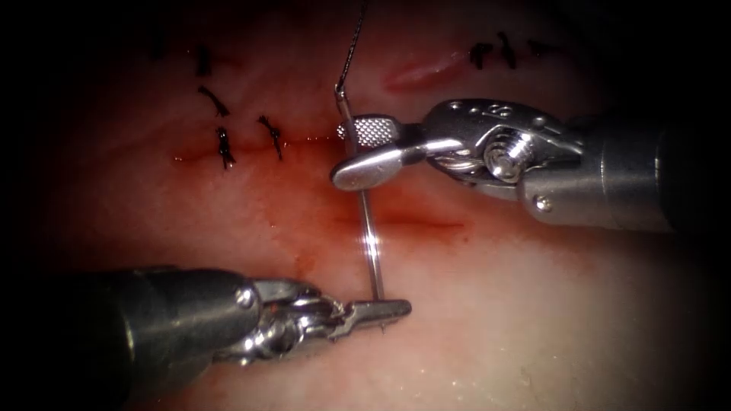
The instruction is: Wound Closure
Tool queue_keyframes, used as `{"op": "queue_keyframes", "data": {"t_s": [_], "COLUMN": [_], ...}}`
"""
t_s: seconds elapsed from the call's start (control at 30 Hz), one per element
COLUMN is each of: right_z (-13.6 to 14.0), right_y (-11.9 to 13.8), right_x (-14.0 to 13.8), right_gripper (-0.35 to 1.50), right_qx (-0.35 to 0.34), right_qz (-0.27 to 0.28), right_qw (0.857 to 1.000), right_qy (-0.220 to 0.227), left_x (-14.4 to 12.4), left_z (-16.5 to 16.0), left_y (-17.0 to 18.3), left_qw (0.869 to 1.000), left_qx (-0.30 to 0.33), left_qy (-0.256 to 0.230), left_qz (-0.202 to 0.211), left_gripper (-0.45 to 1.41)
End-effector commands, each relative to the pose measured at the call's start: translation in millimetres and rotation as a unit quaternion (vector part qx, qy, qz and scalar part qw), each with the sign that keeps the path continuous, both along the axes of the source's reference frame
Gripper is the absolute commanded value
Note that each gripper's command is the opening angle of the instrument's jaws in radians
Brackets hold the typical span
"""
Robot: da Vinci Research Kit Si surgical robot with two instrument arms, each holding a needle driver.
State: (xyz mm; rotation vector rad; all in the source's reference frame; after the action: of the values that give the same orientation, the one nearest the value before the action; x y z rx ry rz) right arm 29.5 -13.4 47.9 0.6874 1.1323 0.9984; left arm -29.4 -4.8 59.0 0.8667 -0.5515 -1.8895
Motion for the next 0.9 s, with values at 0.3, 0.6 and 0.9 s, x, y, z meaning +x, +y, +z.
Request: {"op": "queue_keyframes", "data": {"t_s": [0.3,0.6,0.9], "right_z": [-0.1,0.2,0.3], "right_y": [0.2,0.0,0.0], "right_x": [1.5,1.6,1.6], "right_gripper": [1.16,0.98,-0.16], "right_qx": [-0.001,-0.003,-0.003], "right_qz": [-0.001,-0.004,-0.005], "right_qw": [1.0,1.0,1.0], "right_qy": [0.003,0.004,0.002], "left_x": [-0.7,-0.8,-1.0], "left_z": [0.3,-0.1,0.0], "left_y": [0.2,0.1,0.0], "left_qw": [1.0,1.0,1.0], "left_qx": [-0.002,-0.002,-0.004], "left_qy": [-0.001,-0.004,-0.004], "left_qz": [-0.004,-0.007,-0.009], "left_gripper": [-0.45,-0.45,-0.45]}}
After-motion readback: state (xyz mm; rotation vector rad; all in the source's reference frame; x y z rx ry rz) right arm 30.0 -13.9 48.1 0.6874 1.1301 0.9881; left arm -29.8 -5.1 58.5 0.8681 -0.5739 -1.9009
